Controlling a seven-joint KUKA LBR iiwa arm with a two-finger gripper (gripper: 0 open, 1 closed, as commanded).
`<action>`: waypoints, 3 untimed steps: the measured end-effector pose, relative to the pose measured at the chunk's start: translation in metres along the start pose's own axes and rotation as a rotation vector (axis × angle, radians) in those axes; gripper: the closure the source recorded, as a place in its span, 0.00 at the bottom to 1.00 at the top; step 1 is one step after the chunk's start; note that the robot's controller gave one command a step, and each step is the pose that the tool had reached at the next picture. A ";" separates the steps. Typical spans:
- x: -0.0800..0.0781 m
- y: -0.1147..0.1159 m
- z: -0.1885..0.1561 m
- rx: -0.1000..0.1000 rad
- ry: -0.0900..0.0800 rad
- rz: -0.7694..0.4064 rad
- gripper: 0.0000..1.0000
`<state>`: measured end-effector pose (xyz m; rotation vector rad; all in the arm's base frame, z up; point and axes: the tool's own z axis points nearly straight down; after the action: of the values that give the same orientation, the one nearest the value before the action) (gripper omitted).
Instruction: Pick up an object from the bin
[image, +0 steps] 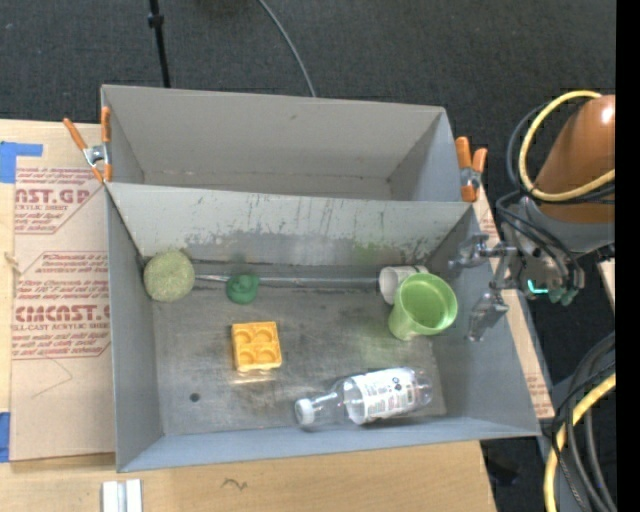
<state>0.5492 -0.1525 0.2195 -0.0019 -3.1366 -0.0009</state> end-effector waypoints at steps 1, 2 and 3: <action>-0.002 0.001 -0.004 0.001 -0.007 -0.002 0.00; 0.016 0.032 0.048 0.002 -0.009 -0.105 0.00; 0.057 0.065 0.062 0.001 -0.005 -0.376 0.00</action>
Offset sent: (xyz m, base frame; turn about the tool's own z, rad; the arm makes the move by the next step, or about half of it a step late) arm -0.0526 0.0939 -0.1495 -0.3084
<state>0.4918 -0.0872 0.1578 0.5847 -3.0868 -0.0009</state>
